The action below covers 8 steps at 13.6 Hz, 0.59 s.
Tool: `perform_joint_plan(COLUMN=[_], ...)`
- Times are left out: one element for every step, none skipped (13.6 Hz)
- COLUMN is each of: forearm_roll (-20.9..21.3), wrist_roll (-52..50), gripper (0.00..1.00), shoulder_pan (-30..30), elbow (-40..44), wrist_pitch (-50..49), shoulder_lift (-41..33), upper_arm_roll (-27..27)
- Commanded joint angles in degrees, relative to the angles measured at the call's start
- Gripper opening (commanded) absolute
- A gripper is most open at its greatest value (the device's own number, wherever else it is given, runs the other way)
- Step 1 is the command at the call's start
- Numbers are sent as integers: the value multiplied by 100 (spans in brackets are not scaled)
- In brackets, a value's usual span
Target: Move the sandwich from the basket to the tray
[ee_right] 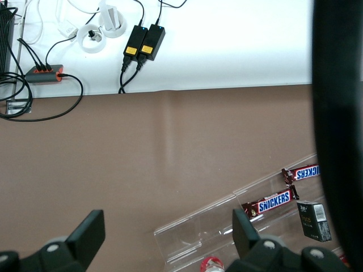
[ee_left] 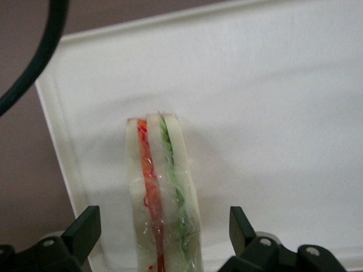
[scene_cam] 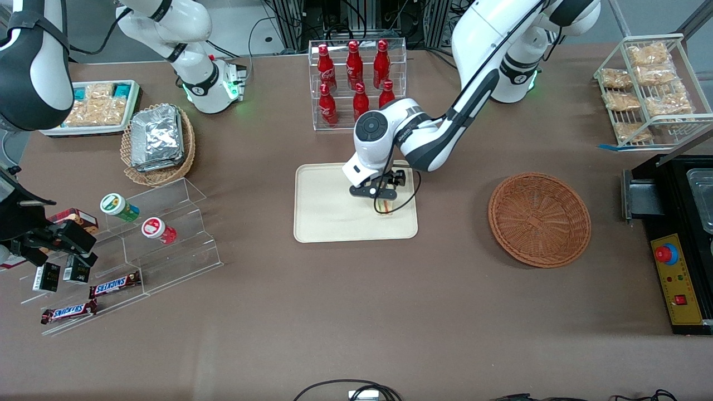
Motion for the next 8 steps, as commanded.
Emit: perform_joint_plan(forearm_roll=[10, 1, 1, -8, -25, -25, -43, -52], wrist_roll=[-275, -284, -293, -275, -310, -345, -345, -319], gripper=[100, 100, 100, 100, 100, 100, 100, 100], shoulder_pan=[-24, -15, -24, -24, -24, -15, -15, -15], elbow=[627, 855, 1075, 1277, 1436, 1525, 1534, 1508], wrist_pitch=[-619, -804, -997, -1225, -1436, -1621, -1745, -1816], shoulder_lift=[-129, -129, -129, -147, -173, -199, -313, -427], upper_arm_roll=[386, 466, 641, 834, 966, 1194, 1466, 1695])
